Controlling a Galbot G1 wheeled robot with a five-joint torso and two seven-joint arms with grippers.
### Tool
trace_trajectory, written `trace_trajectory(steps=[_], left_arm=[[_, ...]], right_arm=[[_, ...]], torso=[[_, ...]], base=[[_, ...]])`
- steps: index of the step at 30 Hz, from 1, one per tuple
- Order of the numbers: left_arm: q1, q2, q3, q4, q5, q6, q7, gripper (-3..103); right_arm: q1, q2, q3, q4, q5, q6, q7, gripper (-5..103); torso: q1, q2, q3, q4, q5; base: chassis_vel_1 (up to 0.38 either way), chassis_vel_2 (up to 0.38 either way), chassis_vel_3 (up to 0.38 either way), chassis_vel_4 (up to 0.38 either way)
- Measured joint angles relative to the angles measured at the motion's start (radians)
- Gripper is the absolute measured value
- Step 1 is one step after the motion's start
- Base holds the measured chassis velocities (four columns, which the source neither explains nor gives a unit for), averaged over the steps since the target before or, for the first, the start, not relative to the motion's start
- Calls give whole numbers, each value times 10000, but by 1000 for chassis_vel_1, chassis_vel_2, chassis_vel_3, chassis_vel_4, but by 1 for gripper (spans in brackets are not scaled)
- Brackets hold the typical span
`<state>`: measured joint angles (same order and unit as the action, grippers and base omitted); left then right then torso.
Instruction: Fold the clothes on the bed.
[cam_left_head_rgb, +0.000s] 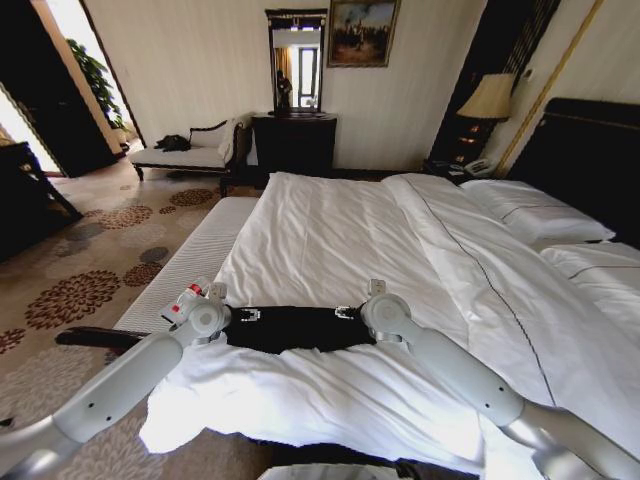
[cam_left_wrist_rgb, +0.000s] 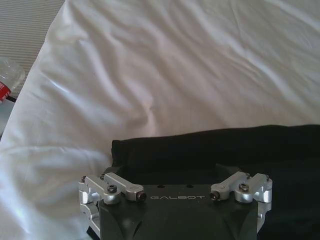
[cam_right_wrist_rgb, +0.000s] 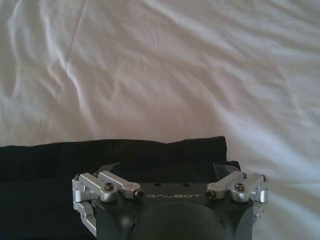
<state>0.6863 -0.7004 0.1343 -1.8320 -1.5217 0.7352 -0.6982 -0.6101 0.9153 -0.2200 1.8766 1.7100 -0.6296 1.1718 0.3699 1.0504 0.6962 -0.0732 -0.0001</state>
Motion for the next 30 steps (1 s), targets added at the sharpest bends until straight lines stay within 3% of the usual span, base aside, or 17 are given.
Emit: trace_trajectory(steps=[8,12,14,15,19,24,25,28,30], left_arm=[[795,888,148,-1412,-50,-1,-289,100],[1744,1304,-307,-1960,167,-3,-381,100],[2997,1735,-995,-2580,367,-3,-430,100],[2997,1735,-995,-2580,367,-3,-430,100],[4848,2373,-1974,-3650,777,1,-660,100],[4753,2251,-2305,-4017,690,2,-764,100],[4180,1951,-2573,-4107,499,2,-775,100],[3900,1707,-2916,-4139,391,3,-767,100],[3426,1051,-3874,-4035,310,5,-657,100]], right_arm=[[-903,-393,383,584,-657,120,-1,100],[-1132,-482,529,791,-813,187,5,100],[-1255,-561,629,1001,-827,213,63,100],[-1255,-561,629,1001,-827,213,63,100],[-1284,-722,814,1322,-994,228,94,100],[-1128,-766,1085,1511,-1036,333,63,100],[-1012,-733,1167,1558,-1066,456,-45,100],[-932,-665,1173,1575,-1067,550,-146,100],[-785,-418,1085,1529,-917,677,-237,100]], torso=[[-1,2,-1,-5,2],[0,2,-1,-3,1],[0,1,-1,4,-1],[0,1,-1,4,-1],[-3,2,-2,4,1],[-2,2,-2,3,-1],[-1,2,-1,-4,0],[-1,2,0,-5,0],[0,2,0,-1,0]], base=[[0,0,0,0],[0,0,0,0],[0,0,0,0],[0,0,0,0],[0,0,0,0],[0,0,0,0],[0,0,0,0],[0,0,0,0],[0,0,0,0]])
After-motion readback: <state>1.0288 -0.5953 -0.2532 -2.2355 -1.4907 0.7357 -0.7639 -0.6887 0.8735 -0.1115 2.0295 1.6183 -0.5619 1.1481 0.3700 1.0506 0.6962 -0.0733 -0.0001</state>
